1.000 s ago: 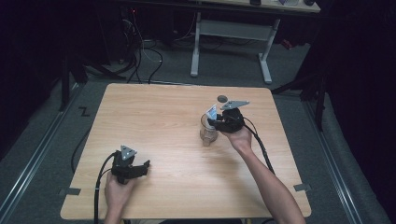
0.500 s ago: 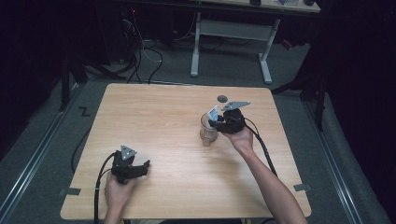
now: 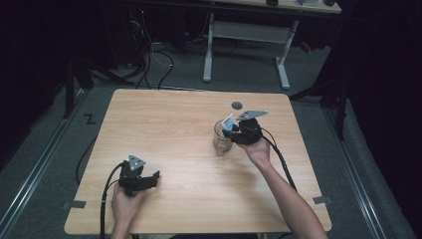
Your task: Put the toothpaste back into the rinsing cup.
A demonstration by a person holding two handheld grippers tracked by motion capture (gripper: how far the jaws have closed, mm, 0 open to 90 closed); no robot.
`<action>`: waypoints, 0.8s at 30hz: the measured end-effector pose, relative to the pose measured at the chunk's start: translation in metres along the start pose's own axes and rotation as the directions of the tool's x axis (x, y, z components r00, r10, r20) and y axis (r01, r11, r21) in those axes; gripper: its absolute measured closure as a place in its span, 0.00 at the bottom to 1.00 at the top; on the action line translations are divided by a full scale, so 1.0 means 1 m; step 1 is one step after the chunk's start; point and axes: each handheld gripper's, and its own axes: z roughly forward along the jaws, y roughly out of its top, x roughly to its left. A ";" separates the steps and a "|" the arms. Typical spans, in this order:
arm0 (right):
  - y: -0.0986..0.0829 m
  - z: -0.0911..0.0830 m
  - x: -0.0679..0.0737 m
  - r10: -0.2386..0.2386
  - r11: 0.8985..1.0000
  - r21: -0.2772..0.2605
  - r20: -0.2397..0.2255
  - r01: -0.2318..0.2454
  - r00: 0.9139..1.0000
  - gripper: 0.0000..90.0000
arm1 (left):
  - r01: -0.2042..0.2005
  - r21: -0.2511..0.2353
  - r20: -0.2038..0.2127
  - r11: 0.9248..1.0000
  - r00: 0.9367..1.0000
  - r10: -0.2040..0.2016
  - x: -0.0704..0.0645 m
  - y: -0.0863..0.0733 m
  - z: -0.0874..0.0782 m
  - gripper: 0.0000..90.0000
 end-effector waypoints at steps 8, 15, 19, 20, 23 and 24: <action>-0.001 -0.002 0.001 0.012 1.000 -0.010 0.003 -0.012 1.000 0.62 | 0.000 0.000 0.000 1.000 1.000 0.000 0.000 0.000 0.000 0.23; -0.002 -0.007 0.001 0.022 0.999 -0.026 -0.002 -0.022 1.000 0.56 | -0.001 0.000 0.000 1.000 1.000 0.001 0.000 0.000 0.000 0.23; -0.003 -0.010 0.001 0.027 0.999 -0.035 -0.007 -0.027 1.000 0.53 | -0.001 0.000 0.000 1.000 1.000 0.001 0.000 0.000 0.000 0.23; -0.004 -0.011 0.001 0.024 0.999 -0.037 -0.005 -0.024 1.000 0.53 | 0.000 0.000 -0.001 1.000 1.000 0.000 0.000 0.000 0.000 0.23; -0.004 -0.011 0.001 0.027 0.999 -0.037 -0.008 -0.027 1.000 0.52 | -0.001 0.000 0.000 1.000 1.000 0.001 0.000 0.000 0.000 0.23; -0.004 -0.011 0.001 0.027 0.999 -0.037 -0.011 -0.027 1.000 0.51 | -0.001 0.001 0.000 1.000 1.000 0.001 0.000 0.000 0.000 0.23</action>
